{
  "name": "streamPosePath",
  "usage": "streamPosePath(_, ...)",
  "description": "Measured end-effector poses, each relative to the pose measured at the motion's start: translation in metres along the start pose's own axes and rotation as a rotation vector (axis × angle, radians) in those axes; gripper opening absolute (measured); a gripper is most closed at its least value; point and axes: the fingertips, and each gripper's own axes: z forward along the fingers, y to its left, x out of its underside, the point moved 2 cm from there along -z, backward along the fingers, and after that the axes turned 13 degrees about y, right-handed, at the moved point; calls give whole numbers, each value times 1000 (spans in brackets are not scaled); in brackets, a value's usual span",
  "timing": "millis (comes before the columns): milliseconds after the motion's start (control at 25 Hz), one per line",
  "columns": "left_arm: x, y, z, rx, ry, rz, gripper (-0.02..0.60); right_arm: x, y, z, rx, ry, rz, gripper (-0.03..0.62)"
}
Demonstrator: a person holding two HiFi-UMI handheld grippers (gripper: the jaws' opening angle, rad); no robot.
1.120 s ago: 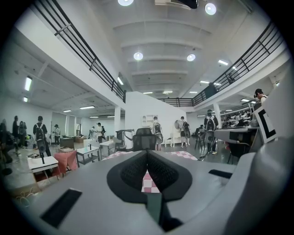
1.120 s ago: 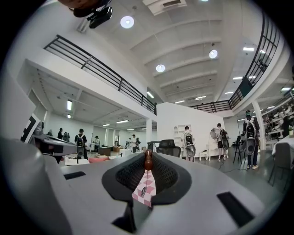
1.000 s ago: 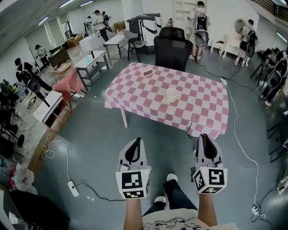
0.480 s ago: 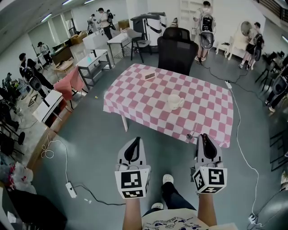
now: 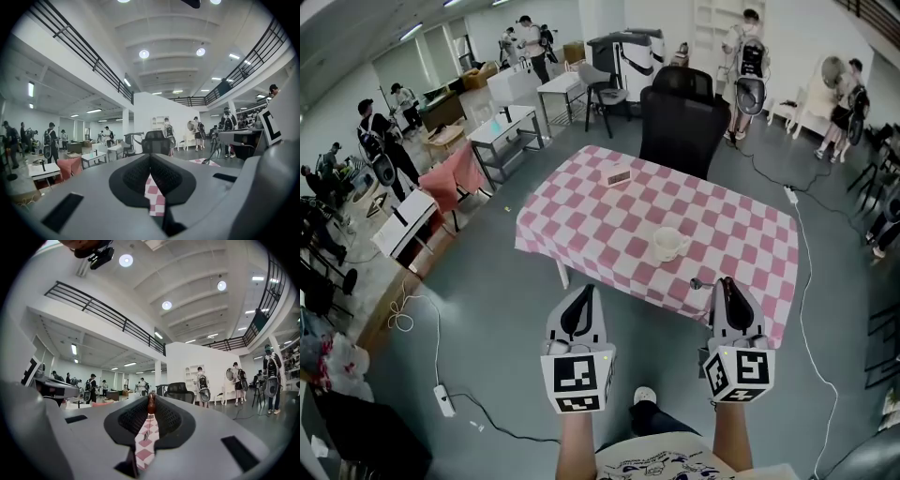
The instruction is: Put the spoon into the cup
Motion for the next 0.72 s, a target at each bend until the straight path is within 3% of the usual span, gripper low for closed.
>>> streamPosePath(320, -25, -1, 63, -53, -5, -18, 14, -14, -30, 70, -63, -4, -5, 54)
streamPosePath(720, -19, -5, 119, -64, 64, -17, 14, 4, -55, 130, -87, 59, 25, 54)
